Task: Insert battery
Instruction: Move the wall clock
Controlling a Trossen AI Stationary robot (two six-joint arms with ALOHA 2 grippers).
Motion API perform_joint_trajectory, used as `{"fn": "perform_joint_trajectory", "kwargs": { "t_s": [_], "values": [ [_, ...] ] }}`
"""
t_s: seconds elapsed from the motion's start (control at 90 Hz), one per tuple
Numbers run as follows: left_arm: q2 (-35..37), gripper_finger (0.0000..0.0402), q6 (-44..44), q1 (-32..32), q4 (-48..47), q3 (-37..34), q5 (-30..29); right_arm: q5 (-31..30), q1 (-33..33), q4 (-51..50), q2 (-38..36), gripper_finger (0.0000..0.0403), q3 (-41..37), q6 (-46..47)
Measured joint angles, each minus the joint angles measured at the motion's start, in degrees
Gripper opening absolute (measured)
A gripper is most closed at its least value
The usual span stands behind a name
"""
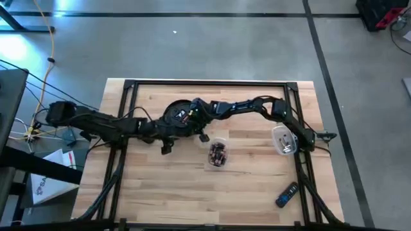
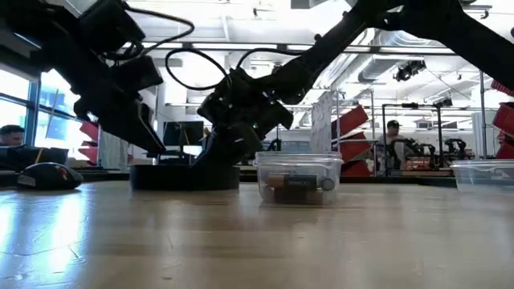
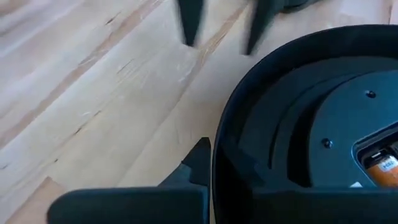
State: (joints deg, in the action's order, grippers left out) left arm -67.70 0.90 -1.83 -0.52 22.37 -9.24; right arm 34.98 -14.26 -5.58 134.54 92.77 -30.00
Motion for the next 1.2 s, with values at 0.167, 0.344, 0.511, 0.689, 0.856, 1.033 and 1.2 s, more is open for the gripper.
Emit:
{"fn": "perform_joint_trajectory", "kwargs": {
  "t_s": [0.167,0.344,0.511,0.689,0.856,1.033,1.2],
  "values": [
    [-5.30,0.0120,-5.04,-2.30,2.29,0.00,2.33,0.10,-0.01,0.02,0.00,0.0000,0.04,0.77],
    [-9.74,0.0119,-5.28,-4.15,7.43,0.07,4.25,0.46,-0.04,-0.61,-0.09,0.0000,0.07,1.07],
    [-12.91,0.0095,-5.57,-4.76,10.35,0.17,5.95,0.60,-0.02,-0.71,-0.16,0.0000,0.07,1.40],
    [-14.51,0.0013,-3.49,-4.69,10.92,0.27,6.99,0.77,-0.02,-0.90,-0.20,0.0000,0.07,0.97],
    [-14.85,0.0003,-2.78,-4.67,10.51,0.25,7.41,-0.17,0.15,-2.15,-1.90,0.0000,0.13,-2.36],
    [-14.87,0.0000,-3.85,-4.55,10.05,0.29,7.37,-4.91,0.22,-7.16,-5.74,0.0003,0.22,-9.15],
    [-14.91,0.0000,-5.72,-3.73,8.70,2.12,6.83,-11.64,0.23,-13.16,-6.54,0.0042,0.33,-12.29]
  ]
}}
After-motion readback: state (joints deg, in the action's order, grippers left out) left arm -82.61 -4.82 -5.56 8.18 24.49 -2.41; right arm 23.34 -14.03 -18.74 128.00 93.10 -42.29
